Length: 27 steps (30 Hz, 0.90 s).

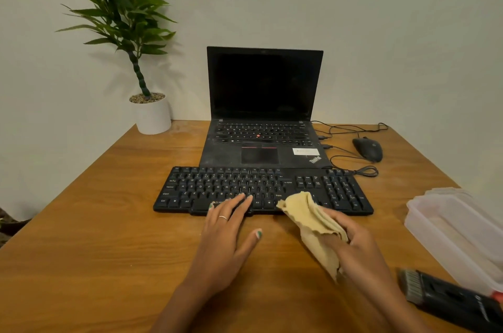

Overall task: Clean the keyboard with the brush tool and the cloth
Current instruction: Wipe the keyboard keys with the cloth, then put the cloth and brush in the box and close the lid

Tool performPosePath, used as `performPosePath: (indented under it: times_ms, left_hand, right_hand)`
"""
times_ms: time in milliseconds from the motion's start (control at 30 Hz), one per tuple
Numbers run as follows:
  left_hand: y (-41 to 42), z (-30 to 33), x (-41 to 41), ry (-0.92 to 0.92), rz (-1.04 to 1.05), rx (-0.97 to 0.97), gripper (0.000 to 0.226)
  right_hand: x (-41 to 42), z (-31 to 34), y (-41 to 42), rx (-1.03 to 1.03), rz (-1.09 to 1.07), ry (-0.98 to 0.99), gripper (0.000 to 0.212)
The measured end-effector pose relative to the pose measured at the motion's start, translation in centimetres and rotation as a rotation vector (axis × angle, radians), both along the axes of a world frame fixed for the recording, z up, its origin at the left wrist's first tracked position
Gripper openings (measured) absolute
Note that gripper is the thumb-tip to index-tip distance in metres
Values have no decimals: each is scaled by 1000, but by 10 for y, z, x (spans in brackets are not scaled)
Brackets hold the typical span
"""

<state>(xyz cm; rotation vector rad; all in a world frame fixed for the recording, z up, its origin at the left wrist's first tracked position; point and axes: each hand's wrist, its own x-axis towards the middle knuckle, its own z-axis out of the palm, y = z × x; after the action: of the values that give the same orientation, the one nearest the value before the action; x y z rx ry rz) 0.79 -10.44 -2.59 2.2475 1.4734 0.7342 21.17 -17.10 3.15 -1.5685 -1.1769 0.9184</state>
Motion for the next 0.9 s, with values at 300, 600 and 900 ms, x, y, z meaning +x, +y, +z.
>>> performPosePath:
  times_ms: [300,600,900]
  left_hand:
    - [-54,34,57,-923,-154,-929,49]
    - [-50,36,68,-1155,11,-941,29]
    - [-54,31,76,-1239,85,-951,25]
  right_hand:
    - [3,17,-21,-166,48,950,33]
    - [7,7,-25,-99,-10,795,40]
    - [0,12,-21,93,2,232,22]
